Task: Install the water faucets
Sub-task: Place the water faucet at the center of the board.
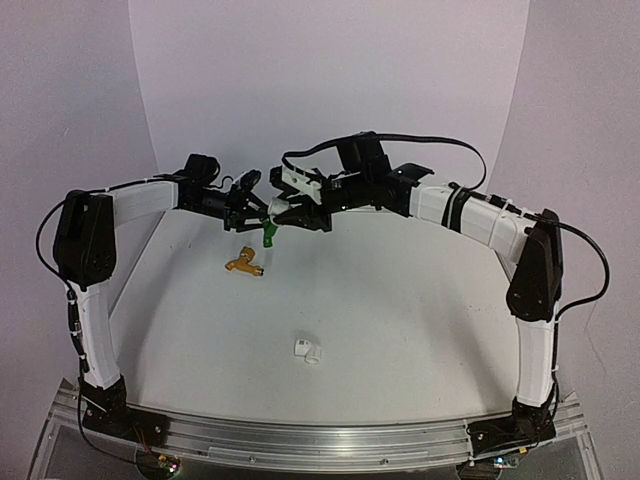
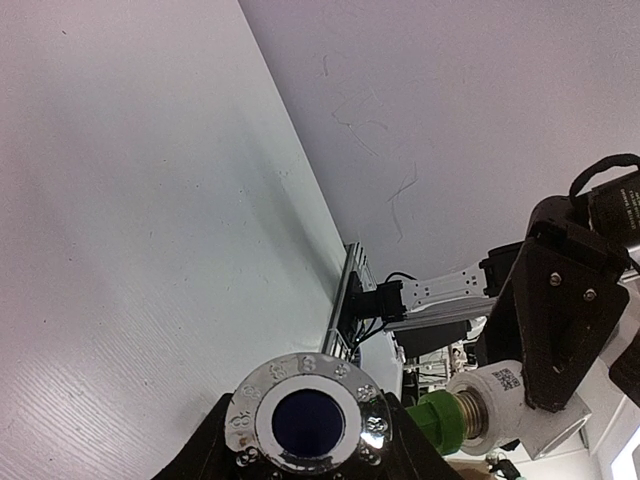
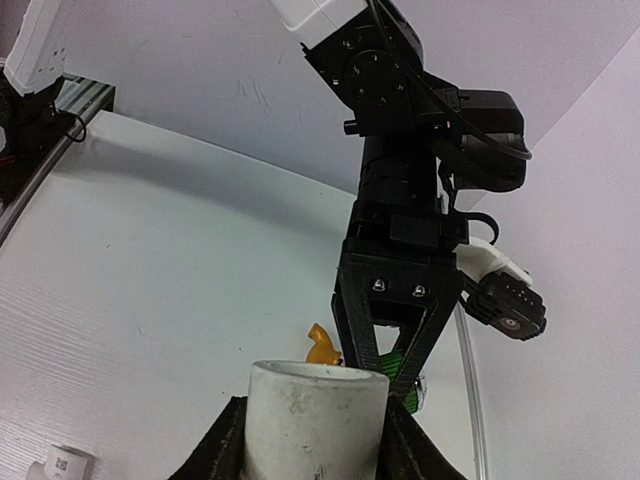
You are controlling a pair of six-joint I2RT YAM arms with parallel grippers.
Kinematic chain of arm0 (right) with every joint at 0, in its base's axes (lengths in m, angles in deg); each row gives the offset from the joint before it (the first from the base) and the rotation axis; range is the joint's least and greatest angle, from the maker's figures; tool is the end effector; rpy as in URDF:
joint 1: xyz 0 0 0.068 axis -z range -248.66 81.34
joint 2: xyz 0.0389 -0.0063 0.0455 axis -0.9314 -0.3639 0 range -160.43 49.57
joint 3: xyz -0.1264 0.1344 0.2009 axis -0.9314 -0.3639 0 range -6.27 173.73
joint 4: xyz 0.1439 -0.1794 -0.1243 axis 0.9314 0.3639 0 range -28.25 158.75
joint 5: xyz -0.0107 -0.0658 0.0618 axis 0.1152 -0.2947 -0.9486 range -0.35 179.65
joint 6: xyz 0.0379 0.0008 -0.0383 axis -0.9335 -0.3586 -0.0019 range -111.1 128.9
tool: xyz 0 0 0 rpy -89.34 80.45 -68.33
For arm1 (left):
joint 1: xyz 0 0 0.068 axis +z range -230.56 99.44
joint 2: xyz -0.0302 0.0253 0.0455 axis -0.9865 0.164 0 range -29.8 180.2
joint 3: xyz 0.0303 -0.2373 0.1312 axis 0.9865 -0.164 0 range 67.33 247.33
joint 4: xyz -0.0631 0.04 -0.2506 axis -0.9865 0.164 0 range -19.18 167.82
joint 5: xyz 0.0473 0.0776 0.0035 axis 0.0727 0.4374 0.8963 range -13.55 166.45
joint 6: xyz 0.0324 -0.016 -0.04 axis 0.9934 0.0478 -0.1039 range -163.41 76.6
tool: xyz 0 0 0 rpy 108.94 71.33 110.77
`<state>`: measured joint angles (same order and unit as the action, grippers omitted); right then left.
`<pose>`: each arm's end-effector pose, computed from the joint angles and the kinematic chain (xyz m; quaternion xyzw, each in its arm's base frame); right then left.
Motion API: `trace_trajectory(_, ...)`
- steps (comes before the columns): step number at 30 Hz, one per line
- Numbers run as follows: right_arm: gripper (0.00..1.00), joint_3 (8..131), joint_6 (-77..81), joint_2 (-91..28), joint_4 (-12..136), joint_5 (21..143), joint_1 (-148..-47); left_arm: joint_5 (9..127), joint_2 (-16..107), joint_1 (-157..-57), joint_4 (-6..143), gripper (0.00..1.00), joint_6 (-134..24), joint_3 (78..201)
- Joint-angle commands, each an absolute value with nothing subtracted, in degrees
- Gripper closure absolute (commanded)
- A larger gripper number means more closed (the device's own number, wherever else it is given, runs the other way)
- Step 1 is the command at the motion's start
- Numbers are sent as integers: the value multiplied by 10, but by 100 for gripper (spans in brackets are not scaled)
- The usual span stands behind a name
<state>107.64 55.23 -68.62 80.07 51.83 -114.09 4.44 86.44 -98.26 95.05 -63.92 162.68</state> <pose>0.3268 0.3627 0.3485 -0.6902 0.4188 0.2656 0.5269 0.4156 -0.1681 0.2588 0.2059 0.7531 -0.6144 0.1139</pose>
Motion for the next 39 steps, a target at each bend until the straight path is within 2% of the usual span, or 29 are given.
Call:
trace_trajectory(1, 100, 1109, 561, -700, 792, 527, -1146, 30, 820, -992, 949, 100, -630, 1653)
trace_trajectory(13, 100, 1112, 521, -712, 779, 554, -1150, 68, 791, -996, 949, 100, -638, 1660)
trace_trajectory(17, 100, 1055, 488, -695, 705, 576, -1152, 83, 782, -1002, 920, 100, -659, 1662)
trace_trajectory(21, 100, 1016, 435, -685, 625, 628, -1159, 93, 773, -1004, 867, 100, -695, 1653)
trace_trajectory(31, 100, 997, 339, -689, 570, 757, -1175, 121, 750, -1008, 783, 100, -748, 1628)
trace_trajectory(39, 100, 967, 295, -687, 530, 849, -1180, 192, 705, -1009, 748, 100, -779, 1588)
